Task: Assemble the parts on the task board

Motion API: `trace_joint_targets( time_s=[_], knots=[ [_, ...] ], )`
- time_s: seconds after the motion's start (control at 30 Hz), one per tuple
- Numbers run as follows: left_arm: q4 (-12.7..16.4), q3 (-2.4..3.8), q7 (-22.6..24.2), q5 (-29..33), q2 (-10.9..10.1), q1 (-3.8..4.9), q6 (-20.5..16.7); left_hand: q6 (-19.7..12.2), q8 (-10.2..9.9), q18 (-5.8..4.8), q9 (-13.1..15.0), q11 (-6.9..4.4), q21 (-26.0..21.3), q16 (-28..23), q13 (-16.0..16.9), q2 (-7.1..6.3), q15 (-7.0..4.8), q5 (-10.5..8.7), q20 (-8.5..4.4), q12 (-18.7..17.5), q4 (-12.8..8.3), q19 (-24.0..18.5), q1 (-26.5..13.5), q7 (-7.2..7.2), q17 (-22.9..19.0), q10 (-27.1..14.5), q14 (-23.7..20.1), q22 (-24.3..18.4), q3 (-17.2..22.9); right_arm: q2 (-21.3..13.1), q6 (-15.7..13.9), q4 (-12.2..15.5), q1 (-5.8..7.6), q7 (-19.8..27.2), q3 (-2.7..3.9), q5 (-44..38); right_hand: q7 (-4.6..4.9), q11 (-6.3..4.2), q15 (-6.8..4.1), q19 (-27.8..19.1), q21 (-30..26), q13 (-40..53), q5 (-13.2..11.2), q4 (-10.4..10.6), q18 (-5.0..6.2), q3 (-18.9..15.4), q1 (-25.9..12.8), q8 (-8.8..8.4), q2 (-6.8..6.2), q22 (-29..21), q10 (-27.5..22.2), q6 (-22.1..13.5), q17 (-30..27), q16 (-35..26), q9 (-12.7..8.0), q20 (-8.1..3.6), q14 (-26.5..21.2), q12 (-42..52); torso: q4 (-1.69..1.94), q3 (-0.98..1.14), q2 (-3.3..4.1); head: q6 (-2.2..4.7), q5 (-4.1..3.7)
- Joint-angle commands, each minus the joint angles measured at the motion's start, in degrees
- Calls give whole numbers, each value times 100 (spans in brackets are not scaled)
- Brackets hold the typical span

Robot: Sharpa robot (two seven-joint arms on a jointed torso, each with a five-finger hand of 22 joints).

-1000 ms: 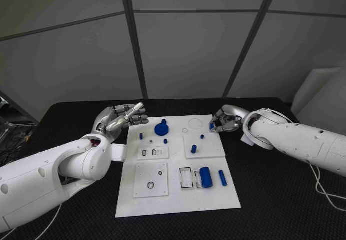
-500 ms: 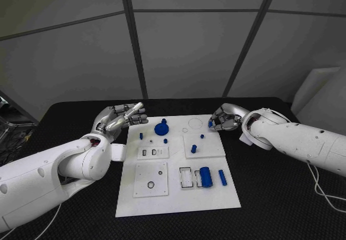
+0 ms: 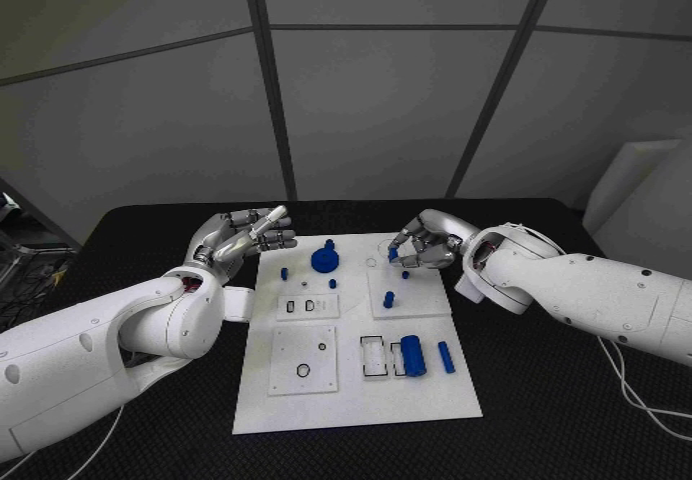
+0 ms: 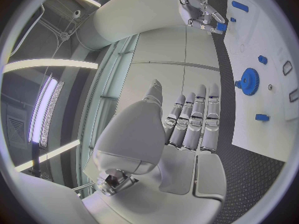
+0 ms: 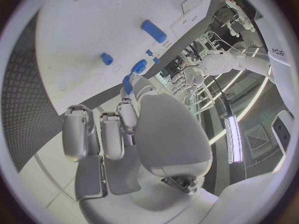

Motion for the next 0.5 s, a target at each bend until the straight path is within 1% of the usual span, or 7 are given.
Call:
trace_joint_targets(
  time_s=[0.03,0.13,0.2,0.3,0.33,0.4,0.5],
  knots=[
    [-27,4,-10,-38,-1,8,15,-15,-19,-62,-3,-2,-35,-27,9,50,28,-31,13,-26,-51,-9,19,127,7,-29,-4,-9,-1,98,-277,242,7,-209,2,-530,27,-11,-26,17,31,-4,-11,22,-12,17,-77,23,0,431,4,0,771,33,25,-30,426,-21,-10,5,4,-8,44],
    [-57,4,-10,-38,6,8,12,-15,-19,-62,-3,-2,-35,-27,9,50,28,-31,13,-26,-51,-9,19,127,7,-29,-4,-9,-1,226,-323,418,5,-280,0,-850,27,-10,-25,21,33,-3,-12,30,-13,15,-97,20,-6,436,6,3,781,39,26,-28,428,-20,2,-9,9,-21,67],
    [-73,4,-10,-38,12,8,10,-15,-19,-62,-3,-2,-35,-27,9,50,28,-31,13,-26,-51,-9,19,127,7,-29,-4,-9,-1,319,-290,472,3,-314,-1,-1028,25,-10,-24,18,31,-13,-18,34,-12,16,-105,19,-6,432,0,7,777,36,27,-28,427,-32,3,-7,12,-35,91],
    [-83,4,-14,-38,25,8,14,-15,-19,-62,-3,-2,-35,-27,9,50,28,-31,13,-26,-51,-9,19,127,7,-29,-4,-9,-1,528,-216,455,-2,-356,-4,-1261,22,-12,-25,11,26,-20,-27,30,-10,22,-103,18,-4,424,-4,10,767,31,28,-27,425,-41,-3,-8,15,-44,117],
    [-82,4,-16,-38,32,8,17,-15,-19,-62,-3,-2,-35,-27,9,50,28,-31,13,-26,-51,-9,19,127,7,-29,-4,-9,-1,589,-200,447,-8,-373,-5,-1316,19,-14,-25,8,24,-24,-33,26,-9,29,-99,17,-2,420,-6,13,764,30,29,-27,425,-47,0,-11,13,-54,117],
    [-81,4,-19,-38,43,8,22,-15,-19,-62,-3,-2,-35,-27,9,50,28,-31,13,-26,-51,-9,19,127,7,-29,-4,-9,-1,691,-177,444,-27,-427,-6,-1406,17,-16,-26,9,25,-22,-37,23,-10,35,-96,17,1,422,-4,18,771,33,30,-27,426,-45,7,-11,16,-62,121],
    [-80,4,-21,-38,57,8,22,-15,-19,-62,-3,-2,-35,-27,9,50,28,-31,13,-26,-51,-9,19,127,7,-29,-4,-9,-1,862,-134,409,-57,-577,-6,-1535,15,-18,-27,10,26,-18,-40,20,-10,42,-94,17,6,423,-2,23,772,33,31,-27,426,-41,0,-3,18,-82,148]
  ],
)
